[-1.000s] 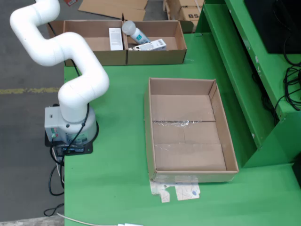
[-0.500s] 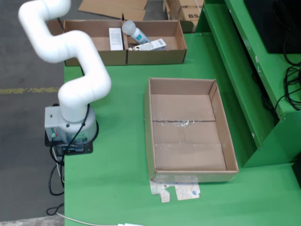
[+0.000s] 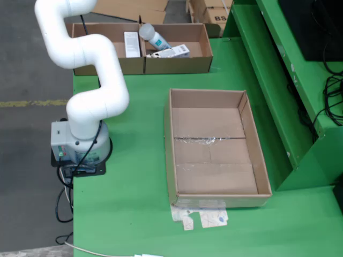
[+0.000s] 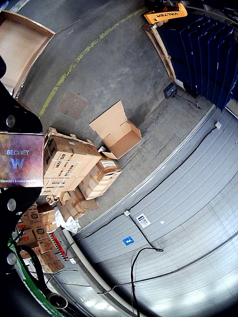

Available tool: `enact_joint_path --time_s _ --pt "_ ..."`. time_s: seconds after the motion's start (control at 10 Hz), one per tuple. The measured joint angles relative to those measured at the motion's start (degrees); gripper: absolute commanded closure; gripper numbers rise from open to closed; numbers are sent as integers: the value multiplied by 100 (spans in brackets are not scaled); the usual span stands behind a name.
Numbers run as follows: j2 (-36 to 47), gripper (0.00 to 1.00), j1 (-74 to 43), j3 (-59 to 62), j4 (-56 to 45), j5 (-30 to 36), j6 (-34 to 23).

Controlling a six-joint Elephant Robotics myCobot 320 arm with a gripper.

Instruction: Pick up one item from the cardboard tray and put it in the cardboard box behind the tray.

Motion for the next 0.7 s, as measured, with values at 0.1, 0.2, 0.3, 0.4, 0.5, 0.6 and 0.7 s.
enact_joint_path --time_s 0.1,0.2,0.3,0.4,0.5,0.6,0.7 --pt "26 100 44 17 0 0 18" --pt "237 100 150 17 -9 0 290" --pt "264 100 150 17 0 0 317" --pt "281 100 211 17 0 0 501" --pt "290 100 255 17 0 0 598" --pt "290 100 273 17 0 0 660" --pt "290 100 246 17 0 0 695"
